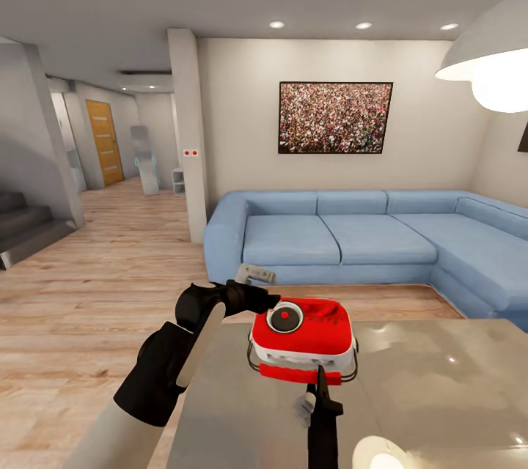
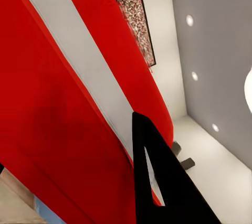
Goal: Turn on the radio receiver that's on the table in the living room.
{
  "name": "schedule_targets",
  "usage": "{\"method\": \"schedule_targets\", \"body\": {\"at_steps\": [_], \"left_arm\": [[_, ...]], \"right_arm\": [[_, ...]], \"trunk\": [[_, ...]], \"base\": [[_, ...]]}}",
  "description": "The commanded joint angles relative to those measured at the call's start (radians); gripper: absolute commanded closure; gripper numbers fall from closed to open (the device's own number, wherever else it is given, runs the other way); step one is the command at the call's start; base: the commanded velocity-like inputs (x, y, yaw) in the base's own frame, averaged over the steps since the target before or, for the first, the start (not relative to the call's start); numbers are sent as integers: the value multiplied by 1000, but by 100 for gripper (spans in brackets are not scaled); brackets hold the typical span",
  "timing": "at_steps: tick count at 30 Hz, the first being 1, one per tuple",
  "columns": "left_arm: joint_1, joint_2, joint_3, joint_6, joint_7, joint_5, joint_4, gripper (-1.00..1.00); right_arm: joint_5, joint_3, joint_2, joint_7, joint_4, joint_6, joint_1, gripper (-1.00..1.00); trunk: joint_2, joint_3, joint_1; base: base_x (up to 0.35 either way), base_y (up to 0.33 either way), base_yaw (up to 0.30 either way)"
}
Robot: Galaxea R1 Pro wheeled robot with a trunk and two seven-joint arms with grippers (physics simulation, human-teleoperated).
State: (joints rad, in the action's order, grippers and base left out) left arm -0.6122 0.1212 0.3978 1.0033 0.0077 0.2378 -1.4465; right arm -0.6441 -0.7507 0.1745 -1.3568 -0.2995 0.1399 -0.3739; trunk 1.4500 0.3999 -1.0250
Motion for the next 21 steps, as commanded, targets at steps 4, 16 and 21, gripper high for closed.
{"method": "schedule_targets", "body": {"at_steps": [4,16,21], "left_arm": [[0,0,0,0,0,0,0,-100],[0,0,1,0,0,0,-1,-100],[0,0,5,0,0,0,-1,100]], "right_arm": [[-3,1,0,-3,0,-4,4,100],[-3,1,0,-9,17,-4,7,100],[-3,1,0,-10,17,-3,7,100]], "trunk": [[0,0,0],[0,0,0],[0,0,0]], "base": [[0,0,0],[0,0,0],[0,0,0]]}}
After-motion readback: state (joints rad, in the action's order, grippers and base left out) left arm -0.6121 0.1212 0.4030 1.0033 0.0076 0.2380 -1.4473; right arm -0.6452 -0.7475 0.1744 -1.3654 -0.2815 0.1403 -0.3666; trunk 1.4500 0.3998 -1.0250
